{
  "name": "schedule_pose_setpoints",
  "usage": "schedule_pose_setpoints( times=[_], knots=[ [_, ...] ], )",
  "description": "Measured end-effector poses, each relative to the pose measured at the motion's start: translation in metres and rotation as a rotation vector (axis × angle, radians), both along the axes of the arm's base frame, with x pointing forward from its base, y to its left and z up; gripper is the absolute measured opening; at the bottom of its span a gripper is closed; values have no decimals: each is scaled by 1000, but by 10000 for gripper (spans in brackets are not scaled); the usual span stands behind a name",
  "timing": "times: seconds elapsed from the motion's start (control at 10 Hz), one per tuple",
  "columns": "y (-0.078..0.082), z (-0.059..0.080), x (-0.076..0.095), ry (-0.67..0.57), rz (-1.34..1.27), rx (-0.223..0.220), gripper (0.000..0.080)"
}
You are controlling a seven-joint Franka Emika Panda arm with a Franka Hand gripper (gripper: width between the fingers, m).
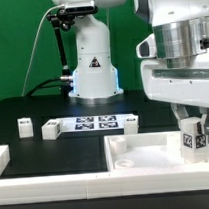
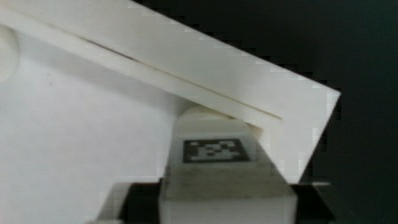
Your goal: Assemble one leg
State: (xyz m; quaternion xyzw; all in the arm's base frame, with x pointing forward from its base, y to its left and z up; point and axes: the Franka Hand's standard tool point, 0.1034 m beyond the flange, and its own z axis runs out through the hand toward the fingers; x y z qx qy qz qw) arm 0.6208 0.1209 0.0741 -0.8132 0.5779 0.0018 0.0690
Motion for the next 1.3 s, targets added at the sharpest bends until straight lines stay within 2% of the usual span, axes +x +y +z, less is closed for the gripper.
schedule_pose_setpoints(
  times=[0.3,0.5,0.6,0.7,0.8,1.1,1.3],
  knots=[
    [0,0,0,27,-183,39,294],
    [1,0,0,29,-199,40,294],
    [1,-1,-1,29,-194,40,504],
    [1,-1,-1,26,-155,37,504],
    [2,0,-1,28,-92,29,618],
    [6,3,0,2,223,-6,648],
    [7,3,0,-14,435,-44,649]
  ],
)
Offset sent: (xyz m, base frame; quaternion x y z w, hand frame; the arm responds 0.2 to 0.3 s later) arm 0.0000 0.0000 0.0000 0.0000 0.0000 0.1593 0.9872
